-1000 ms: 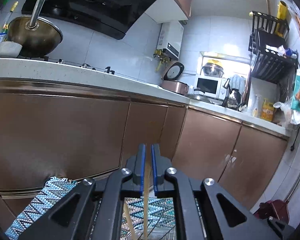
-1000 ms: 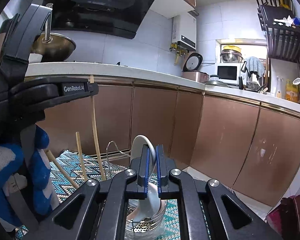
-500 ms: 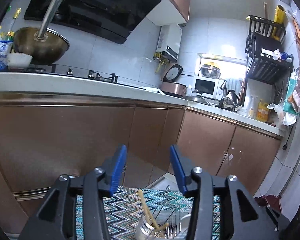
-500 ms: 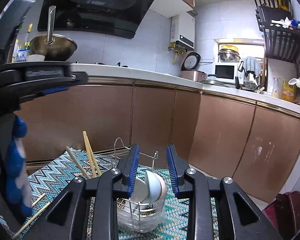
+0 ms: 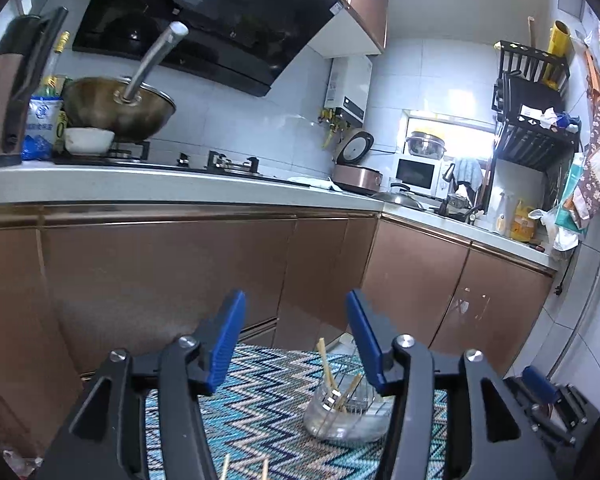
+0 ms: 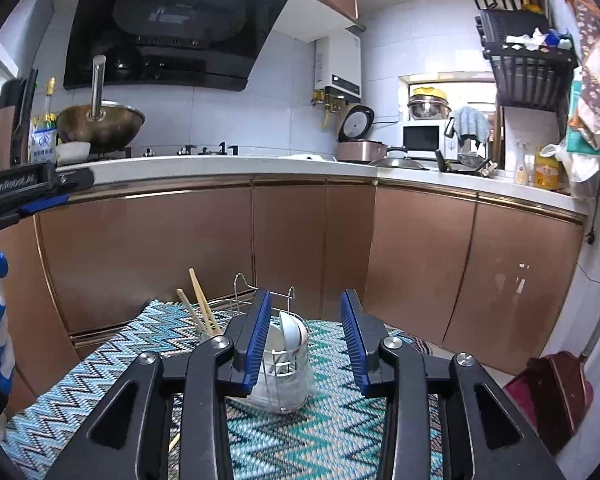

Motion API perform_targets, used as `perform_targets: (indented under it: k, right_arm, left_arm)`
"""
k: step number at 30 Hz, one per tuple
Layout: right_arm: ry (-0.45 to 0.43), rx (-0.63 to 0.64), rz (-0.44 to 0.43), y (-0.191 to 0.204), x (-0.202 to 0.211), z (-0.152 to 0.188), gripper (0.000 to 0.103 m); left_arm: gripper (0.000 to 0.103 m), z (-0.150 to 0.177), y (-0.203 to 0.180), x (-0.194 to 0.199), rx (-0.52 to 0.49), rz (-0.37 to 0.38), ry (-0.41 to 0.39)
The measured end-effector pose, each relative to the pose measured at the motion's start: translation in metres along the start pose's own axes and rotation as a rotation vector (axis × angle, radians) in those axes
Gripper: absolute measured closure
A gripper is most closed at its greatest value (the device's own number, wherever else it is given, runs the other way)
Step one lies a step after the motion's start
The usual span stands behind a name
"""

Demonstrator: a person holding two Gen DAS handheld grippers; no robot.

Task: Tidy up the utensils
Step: 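Withdraw both open grippers from the holder back toward the loose chopsticks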

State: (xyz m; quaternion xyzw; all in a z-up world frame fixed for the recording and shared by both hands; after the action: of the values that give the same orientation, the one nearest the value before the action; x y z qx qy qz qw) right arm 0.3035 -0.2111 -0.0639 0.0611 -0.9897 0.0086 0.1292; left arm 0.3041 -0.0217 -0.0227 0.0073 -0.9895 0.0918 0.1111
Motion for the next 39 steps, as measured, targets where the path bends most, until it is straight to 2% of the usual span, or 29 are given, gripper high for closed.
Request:
perform_targets:
  k: [11, 23, 29, 39]
  right_arm:
    - [-0.050, -0.009, 0.009, 0.011, 0.072, -0.012, 0.059]
    - [-0.090, -0.030, -0.014, 0.027, 0.128, -0.017, 0.058]
    - [-0.115, -0.036, -0.031, 0.037, 0.148, -0.022, 0.058]
    - [-0.118, -0.041, -0.056, 0.052, 0.163, -0.021, 0.058]
  left_arm:
    - [0.049, -0.005, 0.036, 0.075, -0.008, -0.045, -0.023]
    - [0.047, -0.010, 0.075, 0.139, 0.020, -0.094, -0.034]
    - [0.047, -0.013, 0.088, 0.161, 0.019, -0.112, -0.041]
    - [0.047, 0.000, 0.099, 0.175, -0.015, -0.113, 0.012]
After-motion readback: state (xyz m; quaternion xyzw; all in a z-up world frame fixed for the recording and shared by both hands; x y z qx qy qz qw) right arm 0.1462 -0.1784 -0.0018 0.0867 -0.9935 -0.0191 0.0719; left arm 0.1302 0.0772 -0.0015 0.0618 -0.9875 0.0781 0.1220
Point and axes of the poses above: each gripper's, at about its wrist camera, not at the fingertips, and x roughly against the way its jaws point, y to its left, z to its underside, the point moved 10 cm from there along -x, roughly the way its jaws point, and after that the axes turned 4 degrees about -z, right-handed, at the moved point
